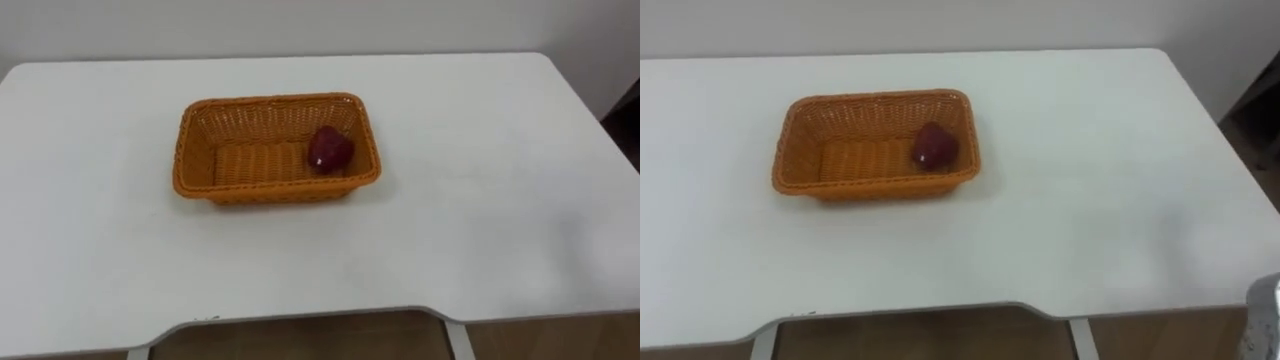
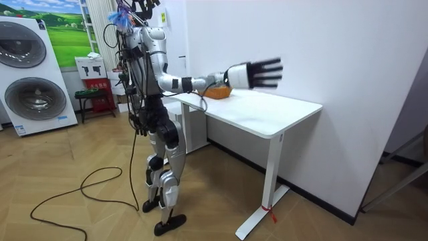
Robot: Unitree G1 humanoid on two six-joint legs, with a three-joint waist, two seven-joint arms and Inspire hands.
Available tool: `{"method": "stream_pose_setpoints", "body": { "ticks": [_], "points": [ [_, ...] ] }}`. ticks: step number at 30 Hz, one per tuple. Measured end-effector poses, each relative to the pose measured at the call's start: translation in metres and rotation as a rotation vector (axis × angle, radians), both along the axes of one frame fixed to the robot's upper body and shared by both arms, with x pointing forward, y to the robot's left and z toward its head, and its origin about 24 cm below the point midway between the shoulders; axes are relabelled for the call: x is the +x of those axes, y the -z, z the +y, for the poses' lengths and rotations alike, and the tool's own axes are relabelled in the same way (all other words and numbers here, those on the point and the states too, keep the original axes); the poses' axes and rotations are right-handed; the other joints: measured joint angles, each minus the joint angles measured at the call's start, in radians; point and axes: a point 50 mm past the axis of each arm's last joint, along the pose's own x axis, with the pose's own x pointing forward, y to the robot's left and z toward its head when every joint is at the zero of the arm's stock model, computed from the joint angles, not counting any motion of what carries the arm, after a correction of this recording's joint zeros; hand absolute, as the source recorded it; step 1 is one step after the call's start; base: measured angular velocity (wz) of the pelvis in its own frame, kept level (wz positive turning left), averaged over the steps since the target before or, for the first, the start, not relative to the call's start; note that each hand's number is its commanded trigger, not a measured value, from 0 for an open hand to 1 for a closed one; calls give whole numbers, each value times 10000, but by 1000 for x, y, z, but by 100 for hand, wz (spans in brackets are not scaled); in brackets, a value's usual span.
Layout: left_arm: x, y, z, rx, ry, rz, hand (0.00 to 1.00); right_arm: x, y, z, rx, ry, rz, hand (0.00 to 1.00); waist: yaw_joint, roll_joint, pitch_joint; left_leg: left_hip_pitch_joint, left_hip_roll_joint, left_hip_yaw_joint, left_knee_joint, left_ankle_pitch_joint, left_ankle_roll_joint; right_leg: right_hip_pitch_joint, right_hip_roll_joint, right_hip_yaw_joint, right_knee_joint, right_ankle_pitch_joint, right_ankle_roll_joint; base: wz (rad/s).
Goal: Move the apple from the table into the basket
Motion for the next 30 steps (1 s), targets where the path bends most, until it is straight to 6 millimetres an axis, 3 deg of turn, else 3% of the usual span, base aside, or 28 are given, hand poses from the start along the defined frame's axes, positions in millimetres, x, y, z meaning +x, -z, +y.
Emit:
{"method": "stream_pose_setpoints", "body": {
  "ticks": [6,10,13,21,30],
  "points": [
    [8,-1,1,143,31,-157,0,-43,84,-4,3997,1506,1873,0,12,95,-90,-63,-4,121,-2,1,3,-124,1,148,60,0,1,-6],
    [12,-2,3,238,-30,-218,0,-76,139,14,6128,1569,4166,0,42,155,-107,-22,-5,91,-20,2,4,-81,-1,162,58,0,1,2],
    [11,-2,1,185,-18,-135,0,-99,169,35,7434,887,5851,0,130,144,-93,91,-5,-8,-62,2,4,38,2,131,44,-3,1,5],
    [10,0,-3,-131,-49,84,0,-135,207,77,9501,-1394,8634,0,452,136,-2,157,-47,-44,-36,0,9,69,-19,200,2,-39,34,0],
    [9,2,-6,-611,47,264,0,-136,220,102,9976,-4903,10353,0,804,105,47,70,-65,-182,22,-2,10,77,-22,-39,-124,-35,25,6]
  ]
}}
